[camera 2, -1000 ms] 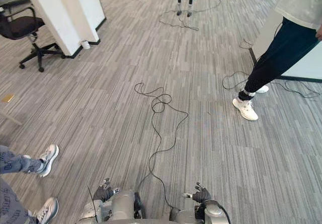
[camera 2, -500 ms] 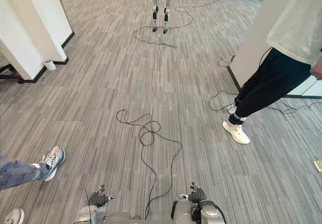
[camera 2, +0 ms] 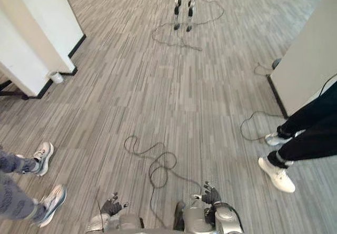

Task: Organize washtable

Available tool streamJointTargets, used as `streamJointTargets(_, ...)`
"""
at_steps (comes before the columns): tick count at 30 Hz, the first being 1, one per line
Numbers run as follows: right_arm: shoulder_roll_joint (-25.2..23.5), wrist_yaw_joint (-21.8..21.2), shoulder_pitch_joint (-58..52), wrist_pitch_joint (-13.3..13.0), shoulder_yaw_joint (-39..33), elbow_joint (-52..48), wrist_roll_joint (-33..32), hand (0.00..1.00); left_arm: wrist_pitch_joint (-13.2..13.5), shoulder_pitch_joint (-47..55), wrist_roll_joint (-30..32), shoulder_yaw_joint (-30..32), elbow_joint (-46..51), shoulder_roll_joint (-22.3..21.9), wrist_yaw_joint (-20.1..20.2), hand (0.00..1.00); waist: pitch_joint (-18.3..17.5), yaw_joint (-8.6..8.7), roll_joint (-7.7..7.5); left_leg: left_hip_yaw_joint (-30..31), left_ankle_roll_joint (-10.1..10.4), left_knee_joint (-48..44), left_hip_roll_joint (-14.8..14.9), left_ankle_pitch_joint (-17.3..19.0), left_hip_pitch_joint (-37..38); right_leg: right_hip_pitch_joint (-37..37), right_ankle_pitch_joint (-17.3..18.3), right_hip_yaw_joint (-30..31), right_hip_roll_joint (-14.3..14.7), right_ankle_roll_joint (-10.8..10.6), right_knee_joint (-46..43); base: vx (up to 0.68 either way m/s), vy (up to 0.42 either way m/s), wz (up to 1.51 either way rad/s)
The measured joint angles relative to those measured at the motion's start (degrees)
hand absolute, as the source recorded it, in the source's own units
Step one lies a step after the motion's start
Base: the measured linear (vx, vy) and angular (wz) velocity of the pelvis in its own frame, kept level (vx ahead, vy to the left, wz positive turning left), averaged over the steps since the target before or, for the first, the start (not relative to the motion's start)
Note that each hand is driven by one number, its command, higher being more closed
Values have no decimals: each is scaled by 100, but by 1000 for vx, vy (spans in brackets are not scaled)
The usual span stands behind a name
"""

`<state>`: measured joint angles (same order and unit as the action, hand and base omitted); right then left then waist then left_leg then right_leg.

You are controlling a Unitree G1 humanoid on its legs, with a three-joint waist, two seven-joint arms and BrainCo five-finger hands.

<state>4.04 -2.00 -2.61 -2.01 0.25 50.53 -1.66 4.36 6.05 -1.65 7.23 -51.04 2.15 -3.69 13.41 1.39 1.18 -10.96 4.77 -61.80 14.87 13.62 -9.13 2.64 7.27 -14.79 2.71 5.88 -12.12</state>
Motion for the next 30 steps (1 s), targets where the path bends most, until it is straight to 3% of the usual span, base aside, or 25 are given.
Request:
streamJointTargets(1,-34,39,-6,0,8,52,-7,0,11,-24,-19,-2,49,18,2,0,7,-81,-94,-153,-57,541,-63,69,-243,219,-22,99,-21,-35,239,468,-17,-56)
streamJointTargets(3,-71,70,95,0,1,225,-6,0,63,-100,-52,1,149,9,2,0,42,-233,-140,-61,-10,2750,-514,9,-726,676,41,355,-192,-193,671,620,48,-60)
streamJointTargets(4,-69,70,103,5,-2,277,-5,0,76,-103,-53,0,152,6,-2,0,43,-252,-139,60,85,3398,-639,-120,-759,786,78,411,-243,-256,765,631,170,-49)
streamJointTargets(5,-32,70,90,-5,-15,336,-2,0,85,-75,-63,-5,141,-24,-7,0,3,-259,-50,297,197,4769,-775,-529,-794,1048,201,496,-263,-457,991,515,184,-41)
streamJointTargets(6,-10,71,62,-7,-18,380,-1,0,91,-59,-105,-5,133,-41,-10,0,-21,-261,-8,341,220,4926,-751,-620,-849,1175,301,542,-254,-549,1045,645,286,-44)
streamJointTargets(7,-11,81,79,2,-23,437,0,0,96,-53,-176,8,108,-47,-10,0,-51,-274,-15,368,52,4633,-757,-979,-901,1337,499,594,-320,-673,998,583,305,-37)
streamJointTargets(8,-96,75,-18,1,-23,442,0,0,106,-55,-221,46,116,29,-10,0,-205,-312,-200,285,8,4133,-923,-1113,-961,1378,846,722,-625,-833,647,606,309,-34)
streamJointTargets(9,-124,74,-35,-11,-25,449,0,0,103,-55,-220,54,99,26,-13,0,-248,-307,-257,290,5,3990,-1006,-1113,-987,1267,928,748,-727,-873,325,618,284,-30)
streamJointTargets(10,-146,76,-53,-17,-32,500,5,0,99,-51,-222,94,73,37,-12,0,-302,-284,-340,230,-159,3867,-1103,-991,-944,994,982,783,-881,-964,-426,614,265,-21)
streamJointTargets(11,-191,58,-55,-13,-66,488,8,0,90,-53,-241,106,28,104,-13,0,-299,-271,-476,130,-275,3933,-1250,-784,-696,416,862,902,-1161,-1031,-1870,717,309,-1)
streamJointTargets(12,-198,58,-53,-17,-124,479,10,0,64,-94,-242,91,-40,195,-12,0,-213,-185,-627,127,-380,4012,-1476,-561,-322,-147,253,964,-1456,-943,-3401,586,250,15)
streamJointTargets(13,-213,58,-57,-23,-164,475,-23,0,30,-113,-241,58,-64,247,-15,0,-136,-179,-612,132,-425,4031,-1556,-446,-107,-360,115,1030,-1520,-943,-4005,583,217,32)
streamJointTargets(15,-156,57,-58,-43,-121,425,8,0,-31,-110,-249,25,-171,269,-30,0,-86,-164,-582,217,-549,4195,-1616,-153,659,-747,411,937,-1421,-900,-4775,570,171,22)
streamJointTargets(16,-122,60,-68,-90,-2,372,7,0,-28,-81,-239,-104,-267,253,-26,0,-77,-153,-503,288,-616,4632,-1599,-88,1300,-1159,838,437,-1267,-711,-4372,528,141,16)
streamJointTargets(17,-121,60,-68,-104,8,353,7,0,-27,-83,-238,-120,-281,245,-26,0,-79,-139,-495,298,-636,4702,-1598,-76,1382,-1249,882,332,-1253,-686,-4245,613,146,21)
streamJointTargets(19,-104,57,-53,-168,2,197,0,0,-41,-93,-212,-206,-367,250,-20,0,-62,-56,-464,346,-701,5076,-1598,-13,1778,-1907,891,-148,-1101,-711,-2956,478,79,16)
streamJointTargets(22,-72,56,74,-185,-13,200,3,0,-70,-84,-194,-224,-379,229,-20,0,-24,82,-419,474,-521,5483,-1590,167,2284,-2165,31,-432,-748,-785,-496,637,31,24)
streamJointTargets(23,-77,55,83,-181,-18,200,3,0,-71,-62,-165,-239,-384,222,-20,0,-20,89,-416,540,-287,5576,-1606,339,2516,-2180,-306,-403,-643,-748,158,672,-41,36)
streamJointTargets(24,-91,58,73,-169,-22,197,4,0,-71,-20,-154,-249,-387,220,-18,0,-31,88,-434,624,-212,5546,-1623,484,2712,-2155,-380,-358,-623,-687,196,835,-68,48)
streamJointTargets(25,-109,61,61,-154,-64,165,11,0,-71,-24,-115,-243,-394,195,-16,0,-31,101,-418,736,-230,5351,-1614,611,2828,-2135,-734,-176,-609,-316,7,849,-129,68)
streamJointTargets(26,-131,52,15,-138,-145,96,18,0,-65,-35,-25,-167,-367,128,-12,0,-79,79,-415,902,-236,4482,-1490,626,2643,-2089,-929,-115,-570,-128,-450,711,-146,66)
streamJointTargets(27,-109,54,-42,-134,-157,7,20,0,-59,-15,0,-142,-357,81,-18,0,-94,87,-295,938,-231,3906,-1394,618,2480,-2020,-968,-195,-566,-104,-533,676,-161,60)
streamJointTargets(28,22,55,-131,-136,-154,-190,20,0,-47,-12,12,30,-348,-90,-18,0,-111,99,-10,937,45,2644,-1080,390,2063,-1783,-788,-386,-369,-19,-660,672,-149,25)
streamJointTargets(29,98,55,-164,-126,-137,-277,22,0,-50,7,10,193,-324,-209,-19,0,-115,97,175,920,351,1701,-828,-169,1646,-1573,-537,-402,-179,43,-679,820,-144,2)
streamJointTargets(30,131,64,-152,-113,-130,-309,19,0,-54,28,11,332,-209,-300,-17,0,-102,67,258,764,550,510,-459,-896,1141,-1262,-266,-335,9,128,-624,691,-121,-18)
